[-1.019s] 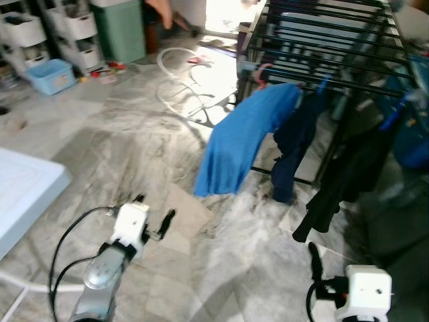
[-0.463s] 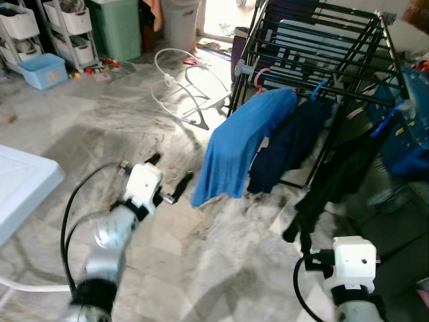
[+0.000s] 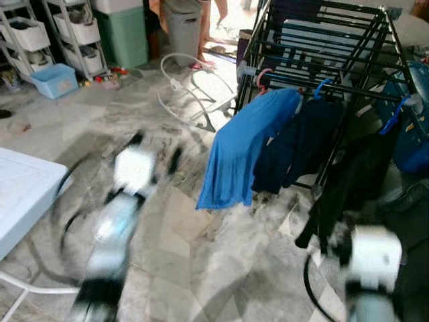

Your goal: Hang hanger

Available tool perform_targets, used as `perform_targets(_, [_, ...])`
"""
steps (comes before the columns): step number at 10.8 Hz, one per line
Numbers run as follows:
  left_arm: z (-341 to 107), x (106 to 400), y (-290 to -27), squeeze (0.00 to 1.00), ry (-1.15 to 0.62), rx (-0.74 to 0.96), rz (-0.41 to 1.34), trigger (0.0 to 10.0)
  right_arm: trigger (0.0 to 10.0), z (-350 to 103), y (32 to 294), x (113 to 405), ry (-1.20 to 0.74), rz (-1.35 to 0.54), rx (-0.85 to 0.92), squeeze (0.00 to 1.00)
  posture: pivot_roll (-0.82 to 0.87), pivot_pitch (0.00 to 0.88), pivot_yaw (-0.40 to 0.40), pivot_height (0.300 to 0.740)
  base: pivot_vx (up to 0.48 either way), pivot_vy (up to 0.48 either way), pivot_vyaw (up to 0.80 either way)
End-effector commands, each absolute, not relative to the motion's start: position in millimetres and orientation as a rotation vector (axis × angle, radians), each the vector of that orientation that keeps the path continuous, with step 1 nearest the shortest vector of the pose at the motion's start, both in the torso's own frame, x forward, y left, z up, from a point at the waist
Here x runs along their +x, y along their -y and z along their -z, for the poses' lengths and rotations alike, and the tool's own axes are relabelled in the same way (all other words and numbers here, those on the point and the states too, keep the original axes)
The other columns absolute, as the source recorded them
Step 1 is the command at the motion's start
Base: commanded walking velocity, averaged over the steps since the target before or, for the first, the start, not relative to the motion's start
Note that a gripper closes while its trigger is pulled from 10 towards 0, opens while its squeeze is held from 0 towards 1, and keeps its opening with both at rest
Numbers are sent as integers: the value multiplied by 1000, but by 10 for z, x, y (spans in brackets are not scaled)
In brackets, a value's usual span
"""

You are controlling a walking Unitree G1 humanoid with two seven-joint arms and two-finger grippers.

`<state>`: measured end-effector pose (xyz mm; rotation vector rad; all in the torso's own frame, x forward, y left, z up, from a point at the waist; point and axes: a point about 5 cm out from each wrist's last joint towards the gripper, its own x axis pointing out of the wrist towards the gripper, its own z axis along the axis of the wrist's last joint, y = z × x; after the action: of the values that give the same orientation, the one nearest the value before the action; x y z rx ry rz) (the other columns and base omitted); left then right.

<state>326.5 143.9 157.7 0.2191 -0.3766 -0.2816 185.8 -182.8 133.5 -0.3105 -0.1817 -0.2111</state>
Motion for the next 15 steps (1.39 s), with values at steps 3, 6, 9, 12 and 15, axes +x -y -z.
perform_targets(3, [-1513,3316,-1469,0,315,198,230,10000,10000,-1345,1889,1804,162,250,-330,0,29,0,-39,740,0,0,0])
perform_targets(6, [-998,3237,-1543,0,32,113,219,10000,10000,-1256,1849,1846,124,229,-300,0,36,0,-61,740,0,0,0])
perform_targets(9, [-760,3038,-1571,0,-61,176,310,10000,10000,-1087,1814,1812,47,206,-234,0,36,10,-102,740,0,0,0])
perform_targets(12, [-824,3130,-1311,0,-41,127,420,10000,10000,-974,1763,1788,5,208,-187,0,16,9,-82,740,0,0,0])
perform_targets(15, [-604,3020,-1163,0,-133,53,519,10000,10000,-869,1752,1738,-42,256,-152,0,0,14,-66,740,0,0,-267])
